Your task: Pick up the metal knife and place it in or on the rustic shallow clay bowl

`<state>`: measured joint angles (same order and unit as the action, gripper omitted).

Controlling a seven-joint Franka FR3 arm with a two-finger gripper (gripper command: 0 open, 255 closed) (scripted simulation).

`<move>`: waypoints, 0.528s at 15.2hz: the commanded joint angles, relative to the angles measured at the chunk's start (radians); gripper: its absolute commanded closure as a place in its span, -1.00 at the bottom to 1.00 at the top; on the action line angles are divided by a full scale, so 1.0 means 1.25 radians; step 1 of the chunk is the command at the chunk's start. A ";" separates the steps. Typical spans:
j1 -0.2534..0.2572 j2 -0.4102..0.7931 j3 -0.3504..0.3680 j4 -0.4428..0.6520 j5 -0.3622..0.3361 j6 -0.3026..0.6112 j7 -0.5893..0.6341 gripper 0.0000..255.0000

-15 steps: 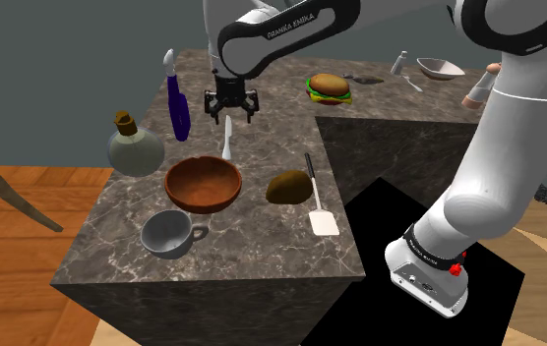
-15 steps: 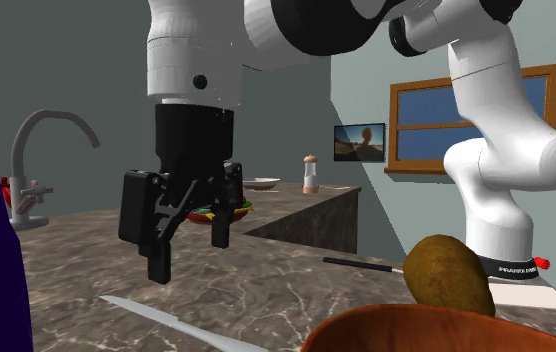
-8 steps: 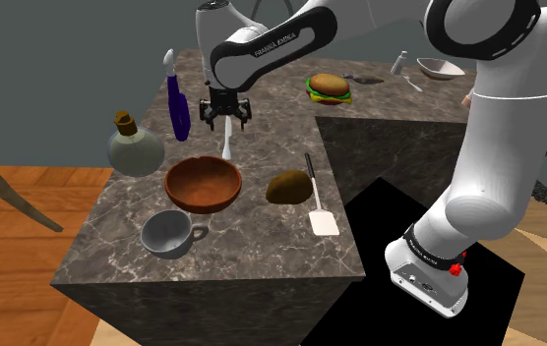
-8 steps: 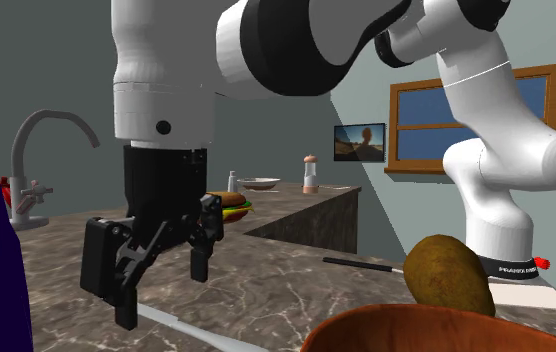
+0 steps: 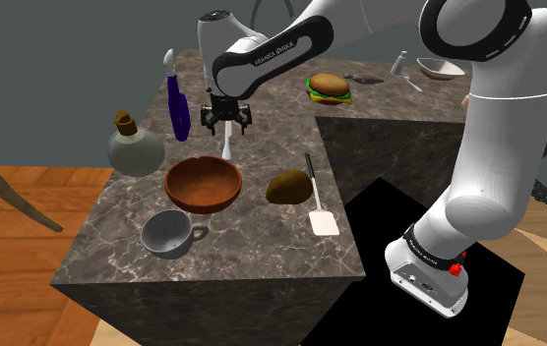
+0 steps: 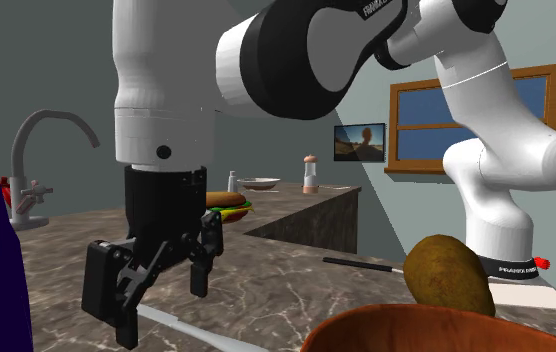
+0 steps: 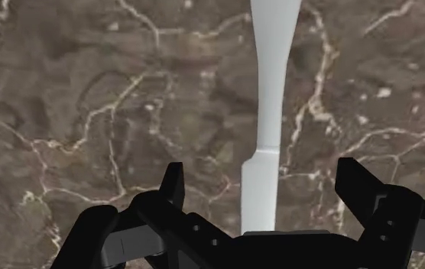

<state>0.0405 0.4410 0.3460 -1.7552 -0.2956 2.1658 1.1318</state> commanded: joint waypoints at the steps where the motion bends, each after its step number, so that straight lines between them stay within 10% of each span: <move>1: 0.000 0.000 0.000 0.000 0.000 0.000 0.000 -1.00; 2: 0.000 0.000 0.000 0.000 0.000 0.000 0.000 -1.00; 3: 0.000 0.000 0.000 0.000 0.000 0.000 0.000 1.00; 8: 0.001 -0.003 0.001 -0.005 0.000 0.002 0.002 1.00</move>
<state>0.0414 0.4303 0.3495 -1.7567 -0.2946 2.1763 1.1334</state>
